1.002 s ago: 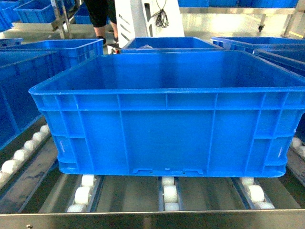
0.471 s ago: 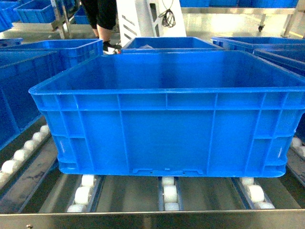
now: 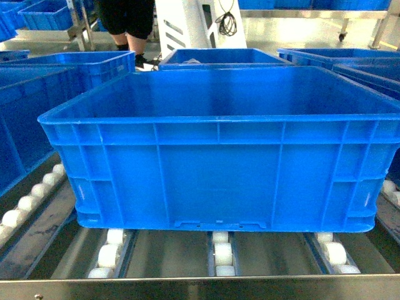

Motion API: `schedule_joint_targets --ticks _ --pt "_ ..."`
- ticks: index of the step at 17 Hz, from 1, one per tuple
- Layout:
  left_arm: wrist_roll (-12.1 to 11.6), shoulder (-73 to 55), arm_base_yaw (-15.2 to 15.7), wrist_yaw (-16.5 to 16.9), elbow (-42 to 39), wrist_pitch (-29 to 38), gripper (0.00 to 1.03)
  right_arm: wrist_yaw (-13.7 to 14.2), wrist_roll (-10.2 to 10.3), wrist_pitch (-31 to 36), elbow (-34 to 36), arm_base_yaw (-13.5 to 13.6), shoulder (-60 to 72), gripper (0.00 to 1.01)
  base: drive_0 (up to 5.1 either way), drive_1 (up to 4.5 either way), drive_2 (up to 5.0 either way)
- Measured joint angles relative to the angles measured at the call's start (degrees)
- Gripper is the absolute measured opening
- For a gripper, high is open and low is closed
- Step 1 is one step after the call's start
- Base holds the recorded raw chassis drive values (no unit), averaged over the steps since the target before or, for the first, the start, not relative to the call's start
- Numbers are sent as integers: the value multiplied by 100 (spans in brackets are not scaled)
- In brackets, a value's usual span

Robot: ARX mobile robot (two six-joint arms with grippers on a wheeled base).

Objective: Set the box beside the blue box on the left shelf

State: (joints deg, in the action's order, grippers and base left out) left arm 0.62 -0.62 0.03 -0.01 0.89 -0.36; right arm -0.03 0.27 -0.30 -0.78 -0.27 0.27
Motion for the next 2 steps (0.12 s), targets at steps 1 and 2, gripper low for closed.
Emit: schedule_joint_targets --ticks 1,2 --pt "0 0 0 0 0 0 98 0 0 0 0 0 0 98 0 0 0" --pt "0 0 0 0 0 0 98 0 0 0 0 0 0 98 0 0 0"
